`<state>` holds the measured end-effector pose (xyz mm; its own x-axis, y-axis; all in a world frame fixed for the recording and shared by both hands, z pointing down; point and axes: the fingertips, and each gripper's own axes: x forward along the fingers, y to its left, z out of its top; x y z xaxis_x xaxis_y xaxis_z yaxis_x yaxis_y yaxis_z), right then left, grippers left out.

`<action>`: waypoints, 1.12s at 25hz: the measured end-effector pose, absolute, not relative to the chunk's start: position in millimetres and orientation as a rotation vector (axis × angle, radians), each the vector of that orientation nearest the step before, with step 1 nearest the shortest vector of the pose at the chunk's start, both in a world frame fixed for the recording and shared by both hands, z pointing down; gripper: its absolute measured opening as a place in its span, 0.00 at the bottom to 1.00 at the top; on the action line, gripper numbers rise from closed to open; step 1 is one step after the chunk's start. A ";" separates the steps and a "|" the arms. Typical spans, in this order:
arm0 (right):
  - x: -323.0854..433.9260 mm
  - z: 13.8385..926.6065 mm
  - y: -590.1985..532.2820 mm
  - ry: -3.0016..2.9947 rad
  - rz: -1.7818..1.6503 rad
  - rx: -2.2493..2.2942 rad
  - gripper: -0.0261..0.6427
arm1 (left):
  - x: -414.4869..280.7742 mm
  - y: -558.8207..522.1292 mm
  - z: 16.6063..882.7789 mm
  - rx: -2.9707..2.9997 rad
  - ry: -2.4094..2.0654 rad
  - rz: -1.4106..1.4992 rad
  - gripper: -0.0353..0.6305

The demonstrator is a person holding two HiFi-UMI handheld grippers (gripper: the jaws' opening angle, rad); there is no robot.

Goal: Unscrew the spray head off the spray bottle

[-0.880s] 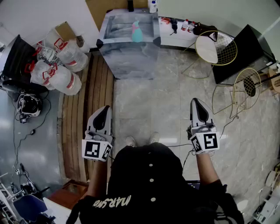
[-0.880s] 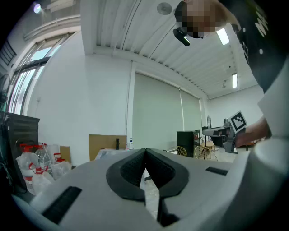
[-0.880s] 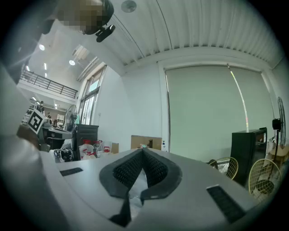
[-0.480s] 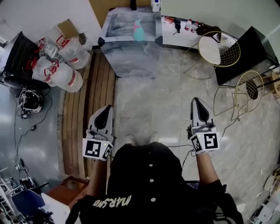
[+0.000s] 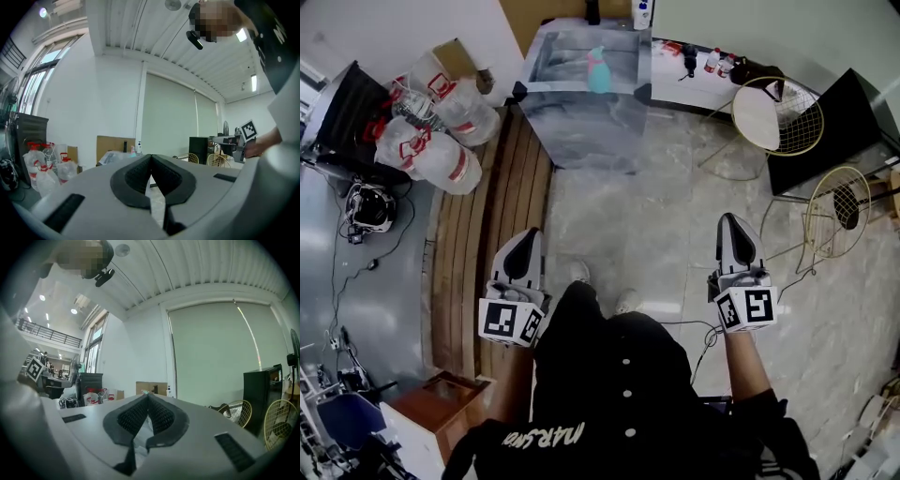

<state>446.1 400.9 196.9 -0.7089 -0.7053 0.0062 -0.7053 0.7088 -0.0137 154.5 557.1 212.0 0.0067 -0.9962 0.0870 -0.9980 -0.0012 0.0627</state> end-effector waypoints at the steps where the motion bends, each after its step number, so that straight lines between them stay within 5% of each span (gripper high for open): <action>1: 446.3 199.9 396.2 -2.891 0.032 1.199 0.06 | 154.8 553.7 213.5 2.155 -2.134 0.009 0.09; 28: 267.6 181.1 182.0 -2.848 0.012 1.239 0.06 | -10.2 306.6 205.0 2.378 -1.985 0.055 0.09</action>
<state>267.6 182.0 181.1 -0.6809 -0.7314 0.0361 -0.7317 0.6816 0.0072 -10.2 306.6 205.0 0.1784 -0.9824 0.0554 -0.9840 -0.1781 0.0108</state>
